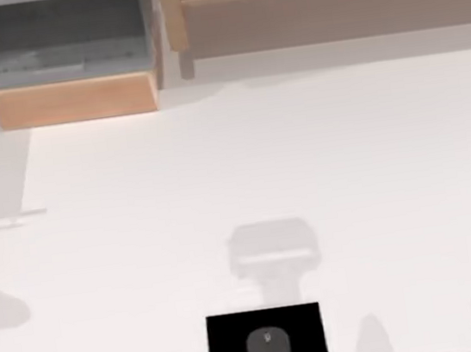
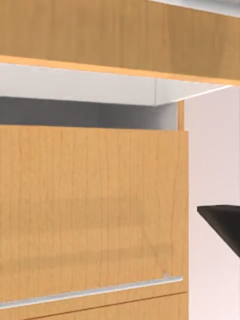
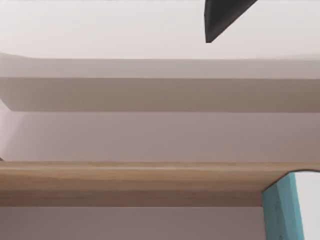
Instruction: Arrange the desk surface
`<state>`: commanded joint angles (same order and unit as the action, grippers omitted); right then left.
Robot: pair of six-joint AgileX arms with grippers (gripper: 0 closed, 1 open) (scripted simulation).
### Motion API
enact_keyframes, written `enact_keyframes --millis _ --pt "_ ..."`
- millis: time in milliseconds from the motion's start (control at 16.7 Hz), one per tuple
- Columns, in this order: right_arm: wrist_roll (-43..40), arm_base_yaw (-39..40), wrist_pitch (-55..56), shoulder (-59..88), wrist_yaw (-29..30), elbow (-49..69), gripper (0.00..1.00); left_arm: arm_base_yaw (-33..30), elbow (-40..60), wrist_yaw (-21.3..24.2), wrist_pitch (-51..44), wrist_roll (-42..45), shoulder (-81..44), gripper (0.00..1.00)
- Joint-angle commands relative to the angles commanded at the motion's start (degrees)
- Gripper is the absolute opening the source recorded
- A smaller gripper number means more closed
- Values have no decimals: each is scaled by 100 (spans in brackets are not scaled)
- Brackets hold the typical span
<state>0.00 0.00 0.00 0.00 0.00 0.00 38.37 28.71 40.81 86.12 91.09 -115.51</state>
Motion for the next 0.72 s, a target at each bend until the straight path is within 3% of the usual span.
enact_keyframes --millis 300,720 --pt "0 0 0 0 0 0 100 -62 84 -61 -47 -1 -36 100" --pt "0 0 0 0 0 0 100 -62 84 -61 -47 -1 -36 47"
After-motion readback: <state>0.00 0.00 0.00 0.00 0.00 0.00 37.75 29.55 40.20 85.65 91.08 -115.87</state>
